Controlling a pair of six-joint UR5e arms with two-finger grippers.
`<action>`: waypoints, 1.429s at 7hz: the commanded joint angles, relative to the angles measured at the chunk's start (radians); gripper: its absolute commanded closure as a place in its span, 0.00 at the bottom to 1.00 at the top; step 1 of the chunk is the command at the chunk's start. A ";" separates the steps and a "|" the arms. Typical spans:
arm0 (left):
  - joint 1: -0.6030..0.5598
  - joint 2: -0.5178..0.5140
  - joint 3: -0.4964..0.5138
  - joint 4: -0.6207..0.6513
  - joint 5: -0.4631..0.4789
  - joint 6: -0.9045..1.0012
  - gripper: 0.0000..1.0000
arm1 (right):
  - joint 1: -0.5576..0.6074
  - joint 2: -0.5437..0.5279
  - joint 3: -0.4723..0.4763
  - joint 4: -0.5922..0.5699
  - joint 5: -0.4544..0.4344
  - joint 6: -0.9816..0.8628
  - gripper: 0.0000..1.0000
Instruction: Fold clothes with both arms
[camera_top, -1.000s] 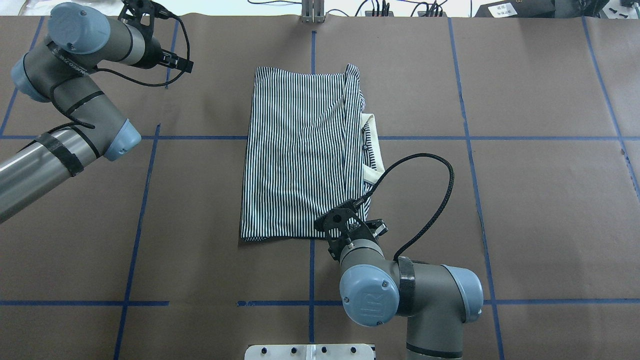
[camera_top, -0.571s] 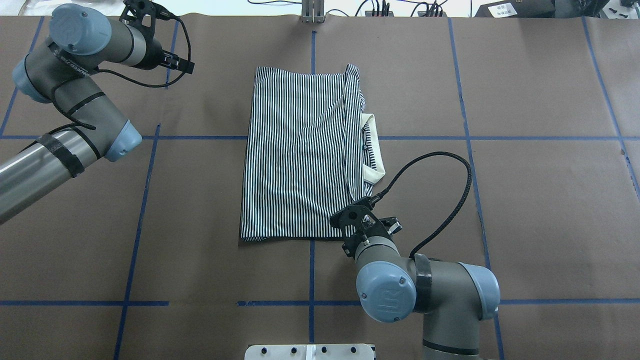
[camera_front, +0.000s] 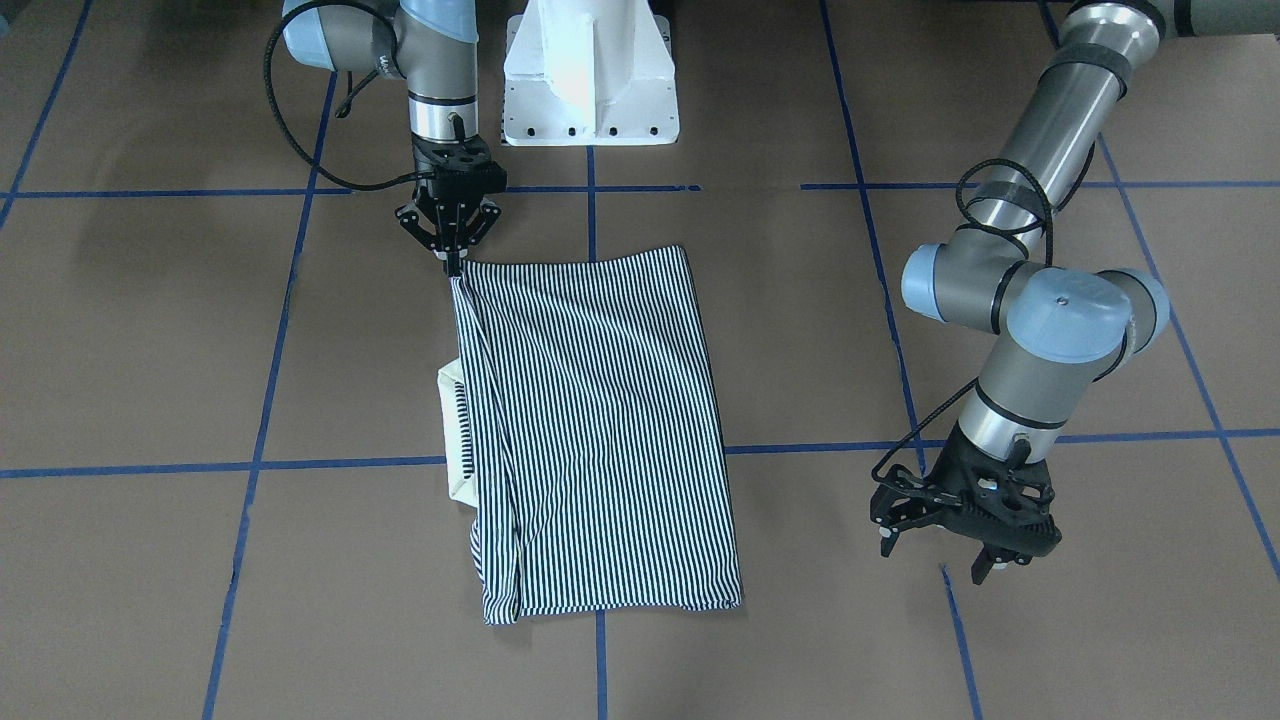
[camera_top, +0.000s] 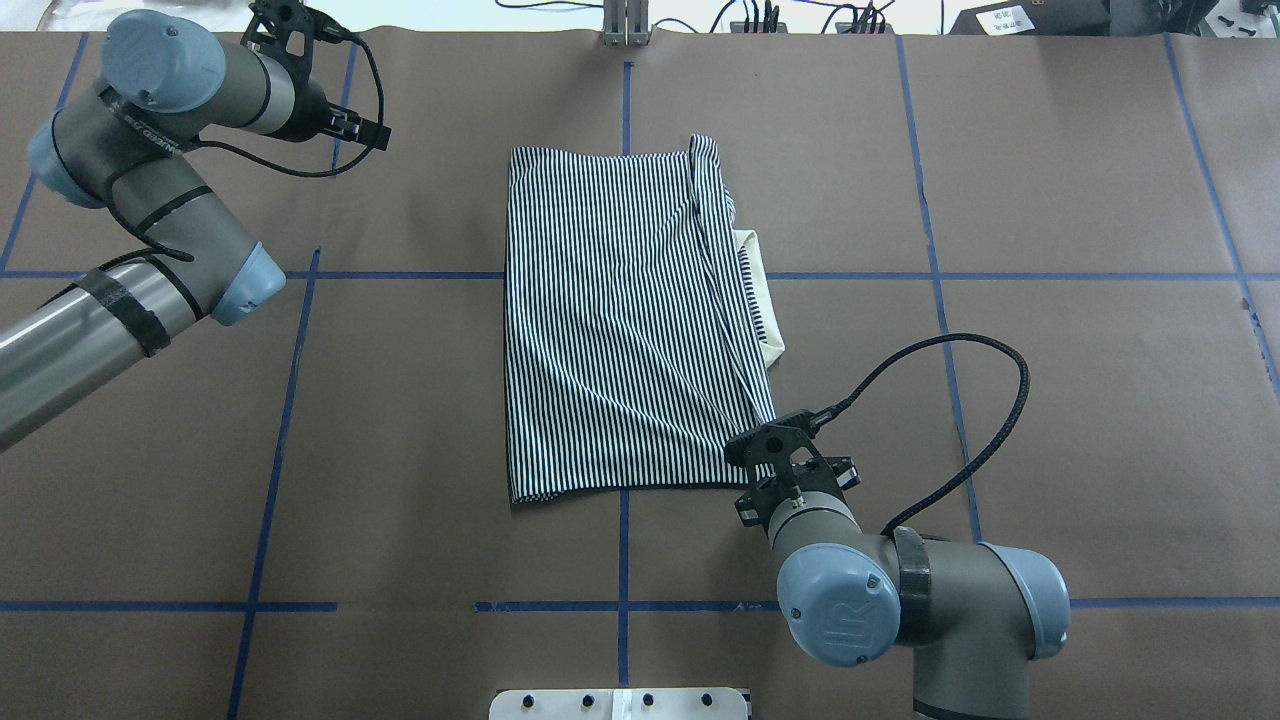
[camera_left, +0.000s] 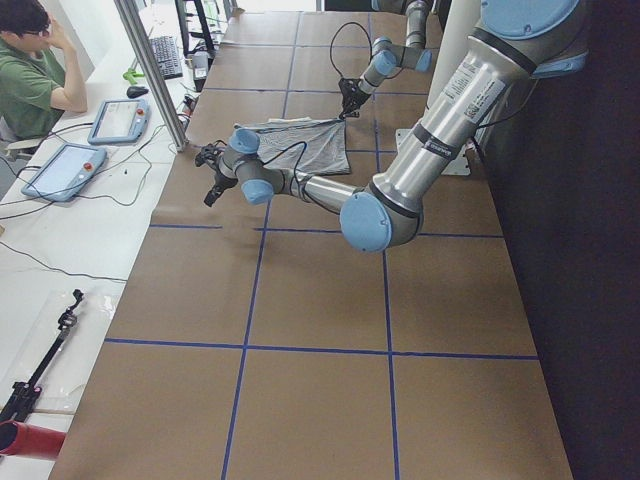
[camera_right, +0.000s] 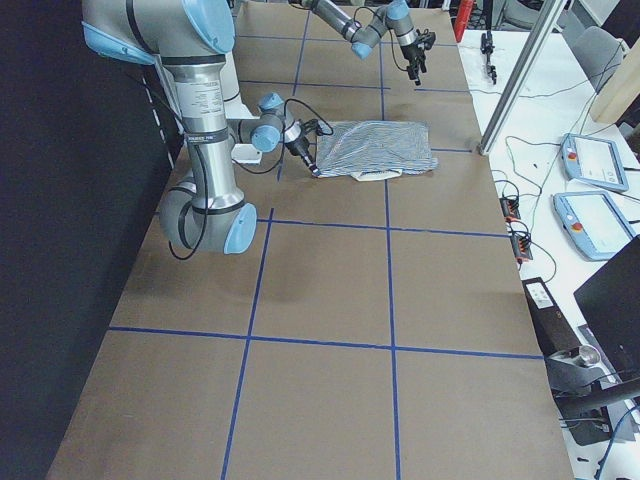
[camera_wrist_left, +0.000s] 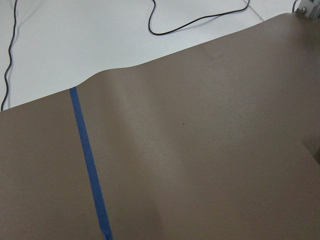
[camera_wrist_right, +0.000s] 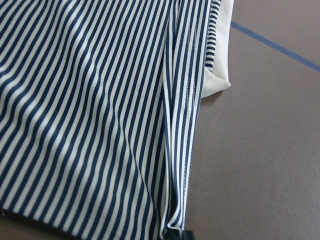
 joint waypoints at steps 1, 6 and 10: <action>0.002 0.002 0.000 0.000 0.000 0.000 0.00 | -0.014 0.003 0.000 0.000 0.005 0.085 0.00; 0.005 0.002 -0.008 0.000 0.000 -0.003 0.00 | 0.170 0.066 0.010 -0.009 0.175 -0.047 0.00; 0.093 0.101 -0.286 0.031 -0.083 -0.352 0.00 | 0.359 0.065 0.039 0.133 0.425 0.002 0.00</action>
